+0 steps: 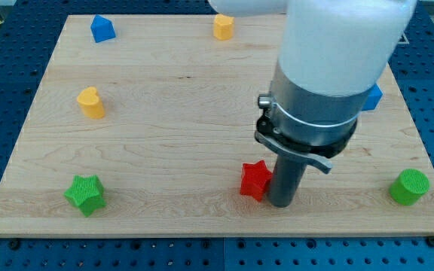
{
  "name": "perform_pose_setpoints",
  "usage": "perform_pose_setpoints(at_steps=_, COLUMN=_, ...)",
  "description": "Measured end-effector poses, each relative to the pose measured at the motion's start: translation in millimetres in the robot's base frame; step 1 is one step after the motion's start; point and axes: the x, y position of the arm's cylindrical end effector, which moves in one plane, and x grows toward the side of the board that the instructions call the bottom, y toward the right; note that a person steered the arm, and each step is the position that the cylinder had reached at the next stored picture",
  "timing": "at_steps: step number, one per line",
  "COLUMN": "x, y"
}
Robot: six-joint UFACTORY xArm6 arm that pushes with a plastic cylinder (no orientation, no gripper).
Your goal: Move the red star to the left
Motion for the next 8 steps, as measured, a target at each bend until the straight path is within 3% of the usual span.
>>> perform_pose_setpoints(at_steps=1, x=-3, y=-10)
perform_pose_setpoints(at_steps=2, x=-4, y=20)
perform_pose_setpoints(at_steps=3, x=-54, y=23)
perform_pose_setpoints(at_steps=4, x=-60, y=5)
perform_pose_setpoints(at_steps=6, x=-40, y=-32)
perform_pose_setpoints(at_steps=7, x=-31, y=21)
perform_pose_setpoints(at_steps=8, x=-21, y=10)
